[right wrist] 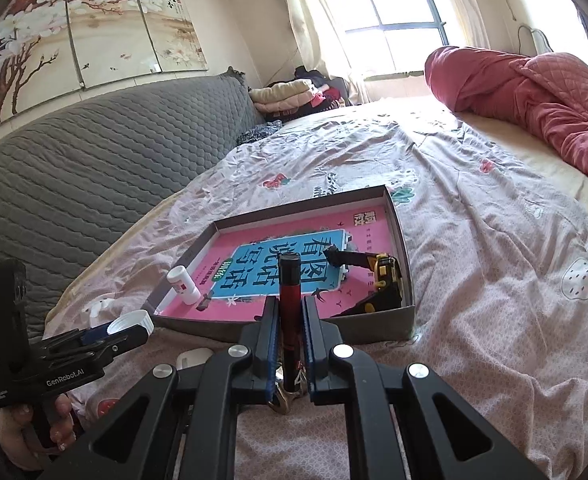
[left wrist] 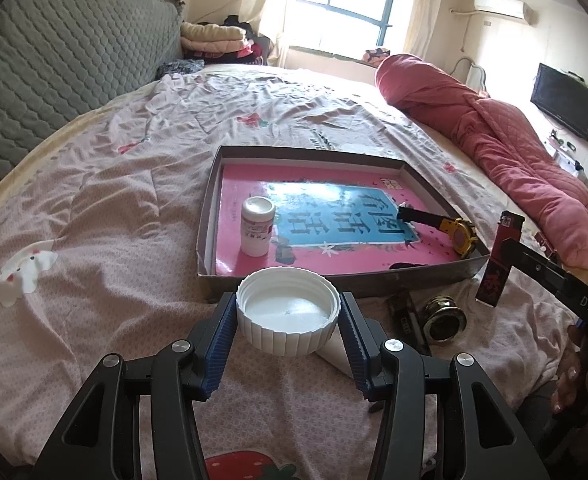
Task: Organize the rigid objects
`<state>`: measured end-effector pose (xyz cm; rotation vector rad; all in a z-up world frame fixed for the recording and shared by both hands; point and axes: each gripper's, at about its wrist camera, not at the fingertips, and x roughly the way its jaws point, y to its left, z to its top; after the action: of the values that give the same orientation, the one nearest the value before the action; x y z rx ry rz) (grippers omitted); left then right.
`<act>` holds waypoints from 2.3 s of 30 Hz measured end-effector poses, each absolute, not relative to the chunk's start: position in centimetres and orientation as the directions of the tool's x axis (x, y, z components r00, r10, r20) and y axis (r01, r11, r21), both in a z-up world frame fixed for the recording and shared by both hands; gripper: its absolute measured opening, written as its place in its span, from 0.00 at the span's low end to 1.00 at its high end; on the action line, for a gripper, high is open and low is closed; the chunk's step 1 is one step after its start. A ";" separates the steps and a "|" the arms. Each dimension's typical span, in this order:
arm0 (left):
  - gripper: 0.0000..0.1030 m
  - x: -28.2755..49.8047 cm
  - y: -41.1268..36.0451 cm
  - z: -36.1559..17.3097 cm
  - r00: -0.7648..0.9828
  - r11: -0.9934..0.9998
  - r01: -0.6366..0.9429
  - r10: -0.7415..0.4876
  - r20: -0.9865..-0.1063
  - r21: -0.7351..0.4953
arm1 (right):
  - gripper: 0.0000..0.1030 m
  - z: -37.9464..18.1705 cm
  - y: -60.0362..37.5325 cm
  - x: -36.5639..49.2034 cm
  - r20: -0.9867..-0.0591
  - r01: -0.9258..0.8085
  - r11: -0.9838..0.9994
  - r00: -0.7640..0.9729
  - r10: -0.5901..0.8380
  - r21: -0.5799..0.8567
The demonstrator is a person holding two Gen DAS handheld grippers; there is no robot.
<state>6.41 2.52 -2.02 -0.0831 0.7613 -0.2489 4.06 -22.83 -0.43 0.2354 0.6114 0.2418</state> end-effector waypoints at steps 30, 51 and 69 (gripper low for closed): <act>0.50 8.4 1.0 0.1 0.744 0.974 0.176 -0.225 -0.629 -0.140 | 0.11 1.8 -22.1 5.5 -0.446 -0.165 0.942 0.848 0.287 0.293; 0.50 11.2 -0.2 -0.8 0.738 0.975 0.169 -0.222 -0.638 -0.144 | 0.11 0.5 -22.2 7.9 -0.455 -0.155 0.941 0.844 0.284 0.299; 0.50 12.6 -0.5 -2.6 0.711 0.974 0.164 -0.225 -0.666 -0.154 | 0.11 -1.8 -22.7 9.9 -0.510 -0.137 0.939 0.810 0.290 0.316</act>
<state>12.56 -0.51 -2.61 -0.0861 0.7494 -0.2163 9.92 -22.70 -1.79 0.2718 0.5851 0.2316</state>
